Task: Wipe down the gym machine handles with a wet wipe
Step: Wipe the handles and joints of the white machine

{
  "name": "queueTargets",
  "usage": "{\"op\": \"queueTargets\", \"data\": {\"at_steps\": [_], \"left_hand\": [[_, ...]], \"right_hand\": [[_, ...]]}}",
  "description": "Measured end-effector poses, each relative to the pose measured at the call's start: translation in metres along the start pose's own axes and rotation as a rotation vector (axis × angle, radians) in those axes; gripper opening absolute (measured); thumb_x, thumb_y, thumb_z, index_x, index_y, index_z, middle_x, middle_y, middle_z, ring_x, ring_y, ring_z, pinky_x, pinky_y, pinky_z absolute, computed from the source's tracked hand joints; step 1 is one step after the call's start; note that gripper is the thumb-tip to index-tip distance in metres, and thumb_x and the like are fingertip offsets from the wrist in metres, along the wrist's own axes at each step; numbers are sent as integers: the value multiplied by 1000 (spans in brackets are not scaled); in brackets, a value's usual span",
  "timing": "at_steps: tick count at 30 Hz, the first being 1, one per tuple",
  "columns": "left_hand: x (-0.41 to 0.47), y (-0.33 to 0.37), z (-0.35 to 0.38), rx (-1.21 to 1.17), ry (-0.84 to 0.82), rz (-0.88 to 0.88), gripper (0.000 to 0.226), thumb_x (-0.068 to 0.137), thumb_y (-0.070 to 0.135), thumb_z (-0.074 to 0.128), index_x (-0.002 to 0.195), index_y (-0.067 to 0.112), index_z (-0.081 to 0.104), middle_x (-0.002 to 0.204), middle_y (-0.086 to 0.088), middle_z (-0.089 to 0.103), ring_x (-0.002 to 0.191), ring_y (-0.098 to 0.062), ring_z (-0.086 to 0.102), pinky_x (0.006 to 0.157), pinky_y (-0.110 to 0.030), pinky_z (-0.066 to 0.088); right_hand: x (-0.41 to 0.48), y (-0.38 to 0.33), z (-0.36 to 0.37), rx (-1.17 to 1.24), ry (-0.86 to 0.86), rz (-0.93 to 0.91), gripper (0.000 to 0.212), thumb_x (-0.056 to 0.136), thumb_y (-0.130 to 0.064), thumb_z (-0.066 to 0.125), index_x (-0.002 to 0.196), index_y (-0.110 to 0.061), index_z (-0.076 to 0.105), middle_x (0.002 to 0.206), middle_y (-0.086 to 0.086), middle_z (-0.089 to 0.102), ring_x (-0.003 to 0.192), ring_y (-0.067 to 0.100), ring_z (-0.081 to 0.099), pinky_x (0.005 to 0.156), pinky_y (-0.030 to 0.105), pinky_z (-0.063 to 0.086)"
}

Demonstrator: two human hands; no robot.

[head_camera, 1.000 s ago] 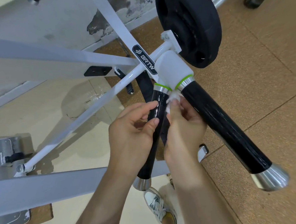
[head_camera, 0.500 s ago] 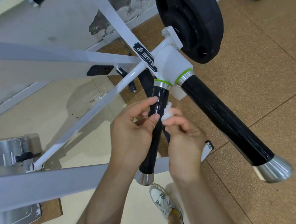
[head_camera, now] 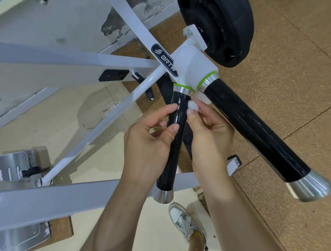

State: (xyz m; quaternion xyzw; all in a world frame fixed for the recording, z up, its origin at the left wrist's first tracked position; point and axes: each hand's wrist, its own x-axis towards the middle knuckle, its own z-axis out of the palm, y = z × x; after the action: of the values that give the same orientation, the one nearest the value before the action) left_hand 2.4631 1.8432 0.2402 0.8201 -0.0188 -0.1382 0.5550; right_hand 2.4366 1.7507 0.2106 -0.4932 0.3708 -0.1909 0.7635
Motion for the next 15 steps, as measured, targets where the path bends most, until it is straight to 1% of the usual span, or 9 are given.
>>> {"op": "queueTargets", "data": {"at_steps": [2,4,6,8,9,11,13,15], "left_hand": [[0,0,-1,4,-13,5,41,82,3,71,104,38,69,96,-1,69,78,-2,59,80,-28,57],[1,0,-2,1,-23,12,42,82,2,71,103,38,69,93,6,70,79,-4,60,76,-22,55],[0,1,-1,3,-29,19,43,81,0,70,102,37,68,91,14,70,80,-6,60,72,-13,50],[-1,2,-2,-4,-42,12,43,82,-3,68,105,34,67,94,14,70,82,-8,62,70,-8,47],[-2,2,-3,-16,-50,7,43,82,-4,67,107,31,67,95,13,70,82,-7,63,69,-8,47],[-4,1,-6,0,-62,-3,43,83,-2,68,110,31,67,99,13,71,81,-5,64,71,-11,50],[-6,-2,-9,39,-69,-16,44,82,3,70,109,37,65,98,18,71,80,-4,65,76,-16,52],[-10,-2,-11,37,-81,-26,46,82,5,71,104,44,63,90,21,71,79,-2,65,78,-18,52]], "right_hand": [[-1,0,3,61,-11,35,15,89,-6,63,101,-8,72,102,11,73,96,20,69,89,34,55],[-3,2,4,99,12,61,17,89,-5,64,98,-15,74,100,6,75,98,17,70,88,30,55],[-7,8,-3,25,35,-8,24,88,-1,63,90,-23,74,95,2,76,95,17,71,86,31,55],[-17,18,-14,-125,-10,-113,26,88,2,61,92,-20,73,96,2,75,94,19,70,86,36,55],[-23,21,-19,-168,-33,-136,26,88,4,61,93,-18,73,96,3,75,93,19,70,84,35,55],[-23,19,-23,-178,-46,-118,27,87,5,61,90,-19,73,92,1,75,88,16,70,79,29,55],[-10,10,-17,-165,13,-97,30,85,6,61,85,-22,72,81,-9,73,82,9,69,78,23,54],[-2,5,-9,-183,31,-111,32,84,7,59,84,-23,71,78,-11,71,81,6,68,78,22,54]]}}
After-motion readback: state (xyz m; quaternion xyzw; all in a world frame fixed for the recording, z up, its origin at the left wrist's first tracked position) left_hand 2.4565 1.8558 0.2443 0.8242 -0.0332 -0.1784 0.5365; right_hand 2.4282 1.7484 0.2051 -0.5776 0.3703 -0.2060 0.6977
